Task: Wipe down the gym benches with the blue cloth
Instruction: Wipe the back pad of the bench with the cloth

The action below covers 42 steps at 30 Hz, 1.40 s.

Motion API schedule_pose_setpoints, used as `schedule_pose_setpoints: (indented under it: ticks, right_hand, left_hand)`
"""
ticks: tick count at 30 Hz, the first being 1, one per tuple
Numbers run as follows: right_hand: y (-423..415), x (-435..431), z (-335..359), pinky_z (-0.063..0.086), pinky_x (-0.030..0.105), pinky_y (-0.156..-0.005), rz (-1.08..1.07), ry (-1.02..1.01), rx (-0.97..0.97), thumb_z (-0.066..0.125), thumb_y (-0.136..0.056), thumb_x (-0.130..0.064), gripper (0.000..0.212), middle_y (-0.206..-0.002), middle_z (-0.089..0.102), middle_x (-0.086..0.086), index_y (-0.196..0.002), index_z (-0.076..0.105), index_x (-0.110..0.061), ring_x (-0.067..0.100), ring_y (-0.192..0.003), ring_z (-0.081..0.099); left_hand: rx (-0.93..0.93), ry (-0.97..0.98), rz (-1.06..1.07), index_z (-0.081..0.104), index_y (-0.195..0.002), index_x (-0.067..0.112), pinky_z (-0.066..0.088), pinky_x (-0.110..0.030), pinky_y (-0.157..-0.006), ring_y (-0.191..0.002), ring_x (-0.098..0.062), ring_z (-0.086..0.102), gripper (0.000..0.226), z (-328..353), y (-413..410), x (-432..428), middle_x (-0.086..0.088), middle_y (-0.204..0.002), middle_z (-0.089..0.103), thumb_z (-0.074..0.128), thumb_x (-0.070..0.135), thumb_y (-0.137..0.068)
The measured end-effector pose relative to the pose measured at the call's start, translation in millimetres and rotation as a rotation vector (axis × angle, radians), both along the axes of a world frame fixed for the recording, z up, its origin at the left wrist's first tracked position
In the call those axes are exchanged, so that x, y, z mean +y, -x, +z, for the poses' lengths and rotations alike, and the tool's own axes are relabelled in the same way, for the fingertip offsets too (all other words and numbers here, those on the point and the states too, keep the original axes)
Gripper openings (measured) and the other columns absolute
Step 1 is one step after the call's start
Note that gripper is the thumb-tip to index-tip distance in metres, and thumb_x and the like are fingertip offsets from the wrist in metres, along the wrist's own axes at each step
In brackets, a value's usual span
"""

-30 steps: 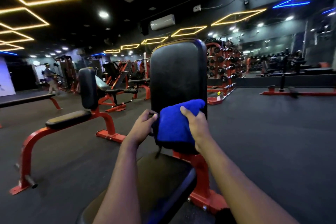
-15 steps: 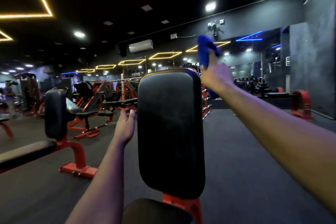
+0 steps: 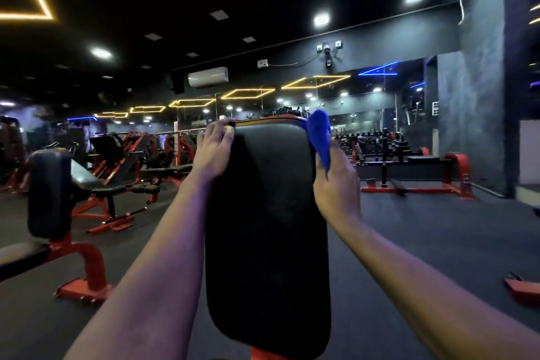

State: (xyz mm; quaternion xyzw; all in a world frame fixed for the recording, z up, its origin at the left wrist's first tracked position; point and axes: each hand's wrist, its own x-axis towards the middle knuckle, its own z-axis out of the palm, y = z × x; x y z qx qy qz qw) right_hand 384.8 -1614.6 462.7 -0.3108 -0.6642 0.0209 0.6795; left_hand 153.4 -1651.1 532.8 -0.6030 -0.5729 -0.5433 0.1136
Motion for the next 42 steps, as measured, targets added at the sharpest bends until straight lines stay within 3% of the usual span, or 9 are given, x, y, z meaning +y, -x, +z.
schedule_pose_setpoints:
  ticks: [3,8,14,18,21,26,29,35,42]
  right_hand:
    - [9,2,31,0.039,0.029,-0.075,-0.114,0.008,-0.171,0.050,-0.100,-0.030,0.050,-0.151,0.041,0.003,-0.148,0.035,-0.035,0.027,-0.099,0.058]
    - [9,11,99,0.047,0.037,-0.078,-0.152,0.056,-0.456,0.046,-0.098,-0.036,0.033,-0.122,0.060,0.002,-0.130,0.051,-0.039,0.030,-0.099,0.060]
    - [29,-3,-15,0.055,0.042,-0.086,-0.219,-0.092,0.053,0.057,-0.092,-0.008,0.061,-0.150,0.047,0.004,-0.147,0.044,-0.029,0.032,-0.113,0.063]
    - [29,-22,-94,0.056,0.043,-0.077,-0.241,-0.067,0.066,0.059,-0.088,0.002,0.070,-0.154,0.041,0.006,-0.150,0.041,-0.026,0.037,-0.116,0.062]
    - [27,-29,-72,0.054,0.045,-0.079,-0.193,0.039,0.065,0.057,-0.092,-0.008,0.068,-0.156,0.038,0.007,-0.152,0.035,-0.031,0.039,-0.116,0.061]
    - [26,-14,-11,0.056,0.049,-0.081,-0.224,0.037,0.046,0.048,-0.100,-0.019,0.063,-0.155,0.039,0.009,-0.155,0.022,-0.037,0.038,-0.102,0.066]
    - [32,-18,-51,0.059,0.047,-0.077,-0.295,0.002,0.021,0.052,-0.093,-0.003,0.073,-0.151,0.045,0.009,-0.155,0.024,-0.031,0.037,-0.105,0.067]
    - [23,-40,-130,0.056,0.043,-0.066,-0.288,0.032,0.018,0.059,-0.085,0.003,0.074,-0.142,0.055,0.011,-0.151,0.038,-0.023,0.041,-0.100,0.068]
    - [21,-19,-27,0.040,0.031,-0.068,-0.242,0.109,0.151,0.048,-0.101,-0.020,0.062,-0.124,0.065,0.008,-0.156,0.023,-0.031,0.029,-0.089,0.066]
  left_hand:
    - [0.021,0.005,0.003,0.045,-0.136,0.037,0.016,-0.033,-0.104,-0.141,-0.023,0.022,0.034,-1,2,2,0.003,-0.147,0.036,0.029,0.036,-0.106]
    - [-0.010,0.000,-0.019,0.047,-0.136,0.039,0.015,-0.034,-0.105,-0.143,-0.021,0.019,0.035,-1,4,2,0.008,-0.148,0.036,0.027,0.037,-0.107]
    - [0.033,-0.015,-0.001,0.033,-0.147,0.040,0.008,-0.034,-0.118,-0.145,-0.010,0.013,0.041,-15,2,-3,0.012,-0.156,0.026,0.025,0.037,-0.107]
    - [-0.168,-0.125,-0.108,0.020,-0.153,0.030,0.011,-0.029,-0.118,-0.140,-0.001,0.015,0.050,-47,10,-11,0.006,-0.159,0.017,0.030,0.041,-0.106]
    - [-0.280,-0.074,-0.087,0.017,-0.155,0.022,0.017,-0.038,-0.121,-0.145,-0.016,0.023,0.054,-83,13,-16,-0.001,-0.159,0.023,0.028,0.041,-0.106]
    - [-0.402,0.006,-0.021,0.026,-0.153,0.017,0.023,-0.020,-0.106,-0.142,-0.019,0.032,0.053,-129,12,-18,-0.003,-0.155,0.035,0.024,0.041,-0.106]
    - [-0.407,0.050,-0.002,0.035,-0.147,0.010,0.028,-0.035,-0.110,-0.138,-0.026,0.038,0.056,-145,15,-19,-0.009,-0.149,0.042,0.021,0.046,-0.106]
    - [-0.389,0.070,0.020,0.038,-0.143,0.004,0.027,-0.024,-0.099,-0.136,-0.025,0.038,0.051,-149,8,-19,-0.010,-0.146,0.043,0.021,0.036,-0.107]
    - [-0.445,0.062,-0.006,0.038,-0.145,0.012,0.029,-0.027,-0.099,-0.134,-0.023,0.041,0.050,-154,7,-24,-0.005,-0.146,0.045,0.025,0.041,-0.106]
